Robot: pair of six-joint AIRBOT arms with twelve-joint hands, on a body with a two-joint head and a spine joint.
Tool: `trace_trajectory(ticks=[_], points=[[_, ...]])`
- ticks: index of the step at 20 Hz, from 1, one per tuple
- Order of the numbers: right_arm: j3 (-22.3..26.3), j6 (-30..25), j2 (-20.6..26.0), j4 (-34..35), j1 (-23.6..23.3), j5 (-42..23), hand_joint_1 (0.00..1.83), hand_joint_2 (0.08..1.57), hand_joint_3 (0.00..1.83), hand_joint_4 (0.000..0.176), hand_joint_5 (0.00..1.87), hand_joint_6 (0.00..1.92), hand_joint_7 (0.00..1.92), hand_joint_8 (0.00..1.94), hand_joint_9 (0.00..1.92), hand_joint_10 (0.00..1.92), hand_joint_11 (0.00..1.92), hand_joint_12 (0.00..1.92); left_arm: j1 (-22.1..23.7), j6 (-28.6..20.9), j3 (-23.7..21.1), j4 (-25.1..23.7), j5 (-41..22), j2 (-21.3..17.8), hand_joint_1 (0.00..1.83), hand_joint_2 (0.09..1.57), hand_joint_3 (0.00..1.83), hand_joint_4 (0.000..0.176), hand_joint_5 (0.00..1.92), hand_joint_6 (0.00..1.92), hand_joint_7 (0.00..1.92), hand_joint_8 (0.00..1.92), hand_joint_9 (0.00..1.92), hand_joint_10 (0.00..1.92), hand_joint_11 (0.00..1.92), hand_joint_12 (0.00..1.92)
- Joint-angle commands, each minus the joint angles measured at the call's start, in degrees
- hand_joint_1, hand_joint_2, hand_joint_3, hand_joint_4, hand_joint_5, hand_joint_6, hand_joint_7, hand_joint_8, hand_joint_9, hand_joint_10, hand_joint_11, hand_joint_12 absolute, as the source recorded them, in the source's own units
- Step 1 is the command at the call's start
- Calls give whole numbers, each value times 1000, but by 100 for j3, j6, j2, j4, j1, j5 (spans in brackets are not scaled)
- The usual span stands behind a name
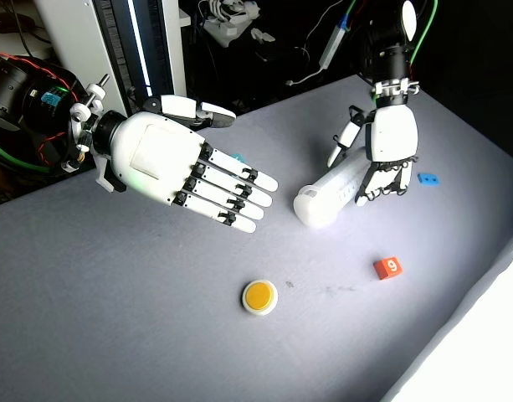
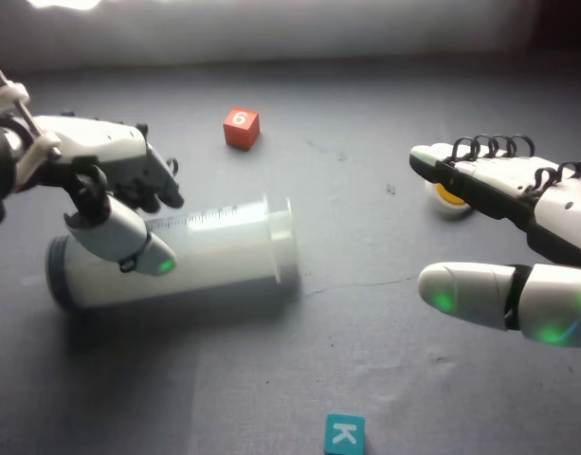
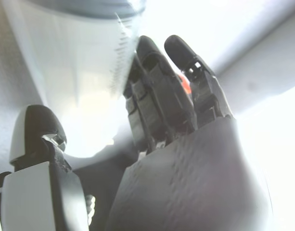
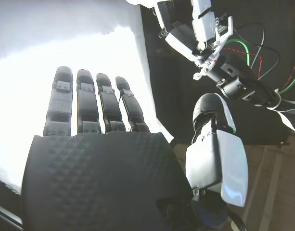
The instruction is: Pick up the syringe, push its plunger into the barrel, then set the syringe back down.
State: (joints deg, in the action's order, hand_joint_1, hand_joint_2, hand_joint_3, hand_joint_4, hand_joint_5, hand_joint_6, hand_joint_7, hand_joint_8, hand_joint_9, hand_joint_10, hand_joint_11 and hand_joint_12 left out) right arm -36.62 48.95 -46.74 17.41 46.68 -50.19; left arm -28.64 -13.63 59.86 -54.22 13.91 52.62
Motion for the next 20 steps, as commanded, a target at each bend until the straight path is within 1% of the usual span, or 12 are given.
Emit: trace_trajectory(ticks=[1,4,9,11,12,13,14,15,16,17,18,20], points=[[7,-18,15,-183,-59,-687,0,1115,0,0,15,6,3,1,0,0,0,0,130,-5,-32,-113,-208,-103,784,1038,0,0,592,2,717,1,673,71,152,1124],[10,-18,16,-207,-59,-700,0,1120,2,0,27,8,14,5,0,0,0,0,405,-5,-134,-118,-815,-419,760,1049,3,0,570,0,693,0,658,37,127,1123],[18,-18,15,-254,-59,-704,0,1124,4,0,6,2,0,0,0,0,0,0,565,-4,108,-855,-2586,-772,718,1059,4,0,553,1,674,0,649,23,95,1162],[20,-18,15,-272,-59,-706,0,1132,6,0,5,1,0,0,0,0,0,0,612,4,172,-981,-3248,-874,531,1093,7,0,583,9,708,11,681,36,83,1217],[21,-18,15,-280,-59,-708,0,1175,4,0,139,9,128,10,122,15,108,69,629,35,199,-1074,-3709,-937,467,1080,8,0,671,374,746,499,569,938,304,1575],[24,-18,16,-290,-59,-708,23,1195,0,0,536,1,549,146,477,242,159,794,630,48,236,-1246,-4402,-1021,295,1097,5,0,708,1570,758,1637,673,1724,675,1852],[24,-18,16,-294,-59,-710,17,1192,2,0,697,380,646,745,493,932,179,1395,630,75,253,-1369,-4807,-1081,205,1108,4,0,898,1851,920,1864,864,1882,968,1907],[24,-18,16,-302,-59,-711,91,1181,2,0,645,1478,602,1694,591,1723,500,1816,629,141,268,-1421,-5222,-1137,142,1113,2,0,1084,1907,1095,1910,1083,1913,1240,1918],[24,-18,17,-308,-59,-711,91,1181,2,0,645,1478,602,1694,591,1723,500,1816,629,156,277,-1458,-5557,-1195,142,1113,2,0,1084,1907,1095,1910,1083,1913,1240,1918],[24,-18,16,-314,-59,-715,140,1162,0,0,775,1903,829,1931,877,1913,1095,1917,629,200,290,-1470,-5943,-1286,224,1101,0,0,1598,1920,1611,1921,1648,1921,1676,1921],[24,-18,16,-319,-59,-715,89,1179,2,0,997,1917,1107,1939,1168,1919,1467,1920,631,216,291,-1474,-6124,-1348,339,1159,5,0,1645,1921,1684,1921,1728,1921,1749,1921],[28,-19,17,-328,-59,-715,17,1221,12,0,1195,1920,1311,1941,1375,1921,1638,1921,691,213,313,-1531,-6588,-1473,508,1242,21,0,1679,1921,1781,1921,1850,1921,1859,1921]])
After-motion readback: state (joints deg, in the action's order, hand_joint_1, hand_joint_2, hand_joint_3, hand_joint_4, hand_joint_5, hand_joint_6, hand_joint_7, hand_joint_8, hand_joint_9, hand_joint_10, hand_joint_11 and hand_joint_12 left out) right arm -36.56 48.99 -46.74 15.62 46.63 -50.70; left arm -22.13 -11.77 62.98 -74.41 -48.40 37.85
